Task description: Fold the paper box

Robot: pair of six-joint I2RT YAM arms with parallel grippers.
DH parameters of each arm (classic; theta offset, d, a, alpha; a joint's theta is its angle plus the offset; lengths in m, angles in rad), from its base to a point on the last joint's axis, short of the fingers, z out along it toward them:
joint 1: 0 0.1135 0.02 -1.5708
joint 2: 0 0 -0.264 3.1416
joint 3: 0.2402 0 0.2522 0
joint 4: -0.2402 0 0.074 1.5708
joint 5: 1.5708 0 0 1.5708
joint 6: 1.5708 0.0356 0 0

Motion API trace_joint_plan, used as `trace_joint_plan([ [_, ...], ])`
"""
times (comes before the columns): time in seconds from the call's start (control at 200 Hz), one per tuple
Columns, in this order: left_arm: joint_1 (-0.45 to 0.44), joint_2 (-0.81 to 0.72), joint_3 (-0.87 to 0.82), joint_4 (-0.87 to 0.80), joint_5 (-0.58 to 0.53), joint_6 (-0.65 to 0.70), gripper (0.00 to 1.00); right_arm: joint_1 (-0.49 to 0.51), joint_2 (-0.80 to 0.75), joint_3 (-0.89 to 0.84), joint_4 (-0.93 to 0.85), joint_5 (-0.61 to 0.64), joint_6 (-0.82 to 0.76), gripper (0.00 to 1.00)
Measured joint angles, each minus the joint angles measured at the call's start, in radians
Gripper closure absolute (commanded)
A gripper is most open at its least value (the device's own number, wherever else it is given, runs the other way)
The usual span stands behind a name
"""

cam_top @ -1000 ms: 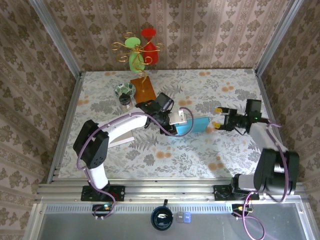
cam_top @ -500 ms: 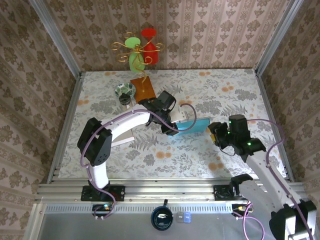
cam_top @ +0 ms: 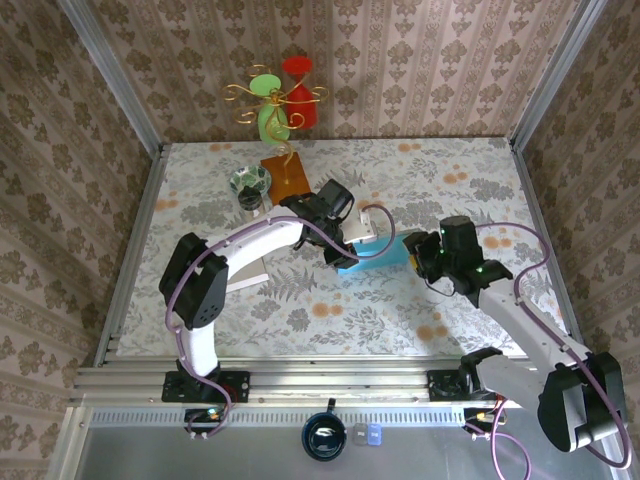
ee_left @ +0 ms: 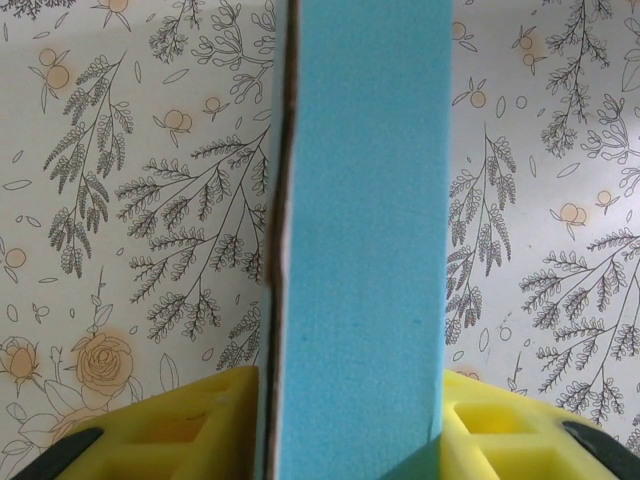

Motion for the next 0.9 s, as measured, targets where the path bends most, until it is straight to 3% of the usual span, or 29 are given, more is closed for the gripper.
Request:
trace_joint_plan([
  [0.25,0.000,0.001,0.002,-0.003,0.000,0.000,0.58,0.004,0.068,0.001,0.074,0.011,0.024,0.60],
  [0.585,0.000,0.001,0.002,-0.004,0.000,0.000,0.58,0.036,0.137,0.072,0.055,0.049,0.068,0.81],
  [0.9,0.000,0.002,0.001,-0.002,0.008,0.000,0.60,0.062,0.167,0.135,-0.039,0.096,0.095,0.79],
])
